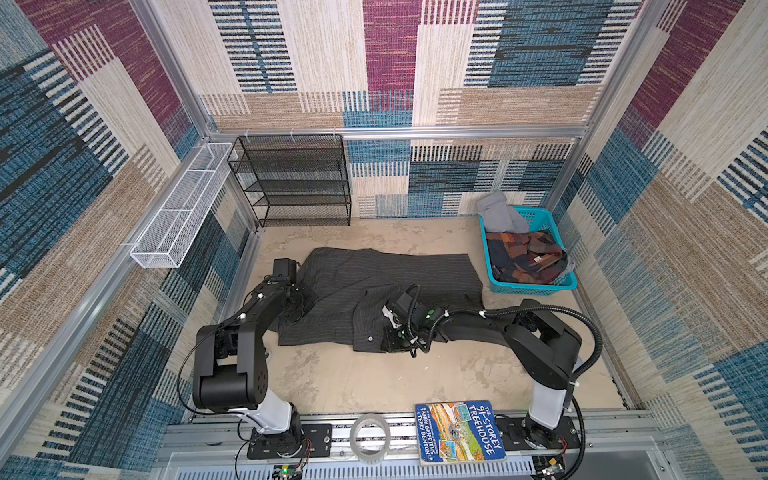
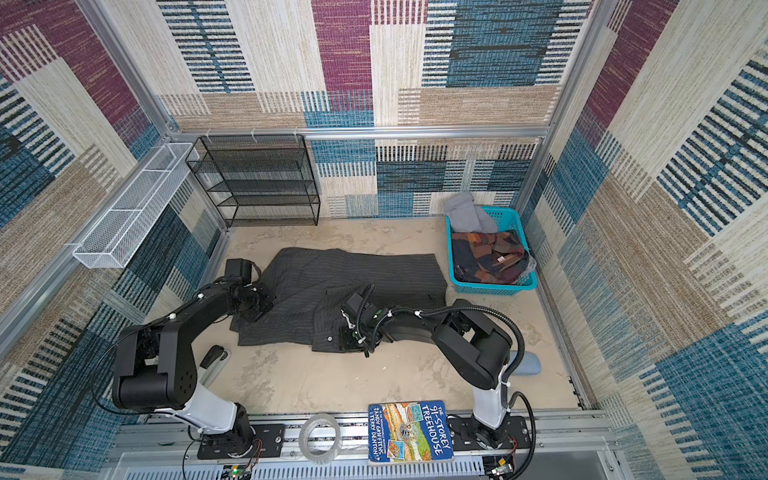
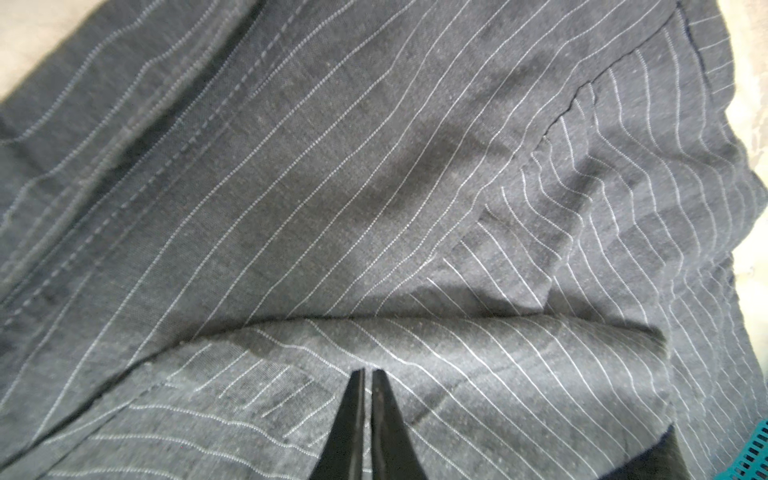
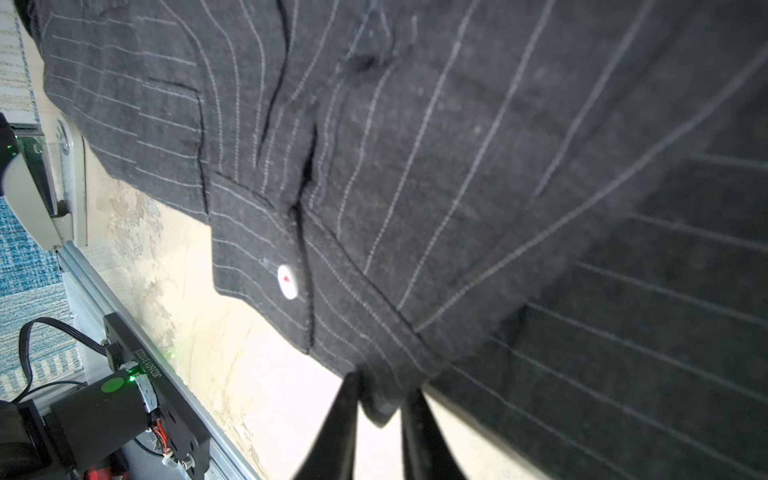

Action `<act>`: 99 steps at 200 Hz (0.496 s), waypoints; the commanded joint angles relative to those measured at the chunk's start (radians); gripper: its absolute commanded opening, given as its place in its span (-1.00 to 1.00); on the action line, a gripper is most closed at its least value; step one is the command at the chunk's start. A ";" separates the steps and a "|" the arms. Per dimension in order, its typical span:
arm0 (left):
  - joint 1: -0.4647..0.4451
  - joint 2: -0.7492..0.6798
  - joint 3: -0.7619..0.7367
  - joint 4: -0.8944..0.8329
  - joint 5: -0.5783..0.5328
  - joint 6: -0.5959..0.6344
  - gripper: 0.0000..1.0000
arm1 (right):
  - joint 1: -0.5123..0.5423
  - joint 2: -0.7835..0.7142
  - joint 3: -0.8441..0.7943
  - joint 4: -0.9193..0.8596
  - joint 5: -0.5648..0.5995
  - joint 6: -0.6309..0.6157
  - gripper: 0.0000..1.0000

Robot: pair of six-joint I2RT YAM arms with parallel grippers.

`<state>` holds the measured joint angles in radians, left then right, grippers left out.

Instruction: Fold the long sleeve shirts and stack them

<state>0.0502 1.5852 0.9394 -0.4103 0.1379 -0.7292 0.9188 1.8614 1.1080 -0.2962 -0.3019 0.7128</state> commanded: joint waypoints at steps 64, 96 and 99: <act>-0.001 0.004 0.017 -0.004 -0.001 -0.007 -0.79 | -0.044 -0.157 0.096 -0.363 0.136 -0.200 -0.86; -0.001 0.001 0.010 -0.003 -0.003 -0.004 -0.79 | -0.163 -0.231 0.078 -0.528 0.254 -0.294 -0.88; -0.001 0.001 0.010 -0.002 -0.003 -0.003 -0.79 | -0.175 -0.243 0.077 -0.539 0.265 -0.301 -0.88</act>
<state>0.0502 1.5902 0.9520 -0.4149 0.1379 -0.7296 0.8124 1.6737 1.1961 -0.6701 -0.1562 0.5102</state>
